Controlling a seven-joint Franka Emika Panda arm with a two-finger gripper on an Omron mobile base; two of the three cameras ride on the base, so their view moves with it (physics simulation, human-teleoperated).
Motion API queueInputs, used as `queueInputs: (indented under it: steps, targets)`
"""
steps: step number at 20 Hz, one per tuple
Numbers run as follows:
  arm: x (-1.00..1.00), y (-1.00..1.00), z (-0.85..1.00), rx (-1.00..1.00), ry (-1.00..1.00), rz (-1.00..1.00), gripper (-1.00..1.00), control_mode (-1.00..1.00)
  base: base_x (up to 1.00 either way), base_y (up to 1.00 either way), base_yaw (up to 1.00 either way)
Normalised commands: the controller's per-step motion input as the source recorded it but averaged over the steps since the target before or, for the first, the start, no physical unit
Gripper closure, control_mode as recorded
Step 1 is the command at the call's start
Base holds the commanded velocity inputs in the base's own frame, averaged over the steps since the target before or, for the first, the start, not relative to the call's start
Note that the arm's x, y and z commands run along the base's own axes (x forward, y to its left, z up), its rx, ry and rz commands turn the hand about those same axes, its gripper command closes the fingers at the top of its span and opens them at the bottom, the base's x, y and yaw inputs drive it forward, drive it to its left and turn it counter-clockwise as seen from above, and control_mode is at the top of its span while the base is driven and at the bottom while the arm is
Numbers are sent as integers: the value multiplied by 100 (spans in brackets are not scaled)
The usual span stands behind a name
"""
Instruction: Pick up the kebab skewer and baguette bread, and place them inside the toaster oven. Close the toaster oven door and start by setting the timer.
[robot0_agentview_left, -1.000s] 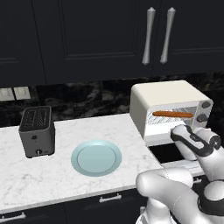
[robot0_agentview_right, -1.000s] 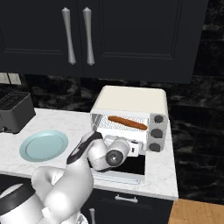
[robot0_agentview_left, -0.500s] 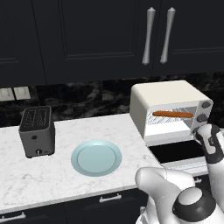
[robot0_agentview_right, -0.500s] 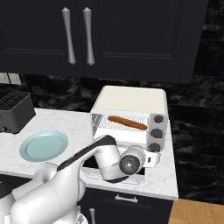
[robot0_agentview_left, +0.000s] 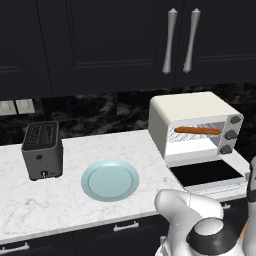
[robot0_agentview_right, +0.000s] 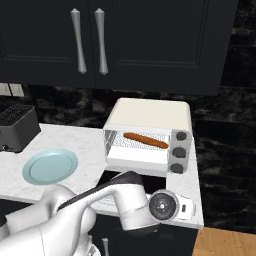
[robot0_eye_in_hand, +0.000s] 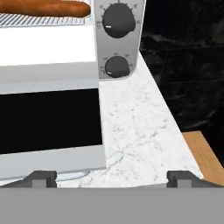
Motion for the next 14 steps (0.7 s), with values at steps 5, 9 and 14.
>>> queueInputs:
  steps: [5,9,14]
  targets:
    - [-16,5,-65,-3,0,4,-100,-100,0,0,0]
    - [2,10,-63,-2,0,11,-100,-100,0,0,0]
    - [20,0,-29,0,0,12,-100,-100,0,0,0]
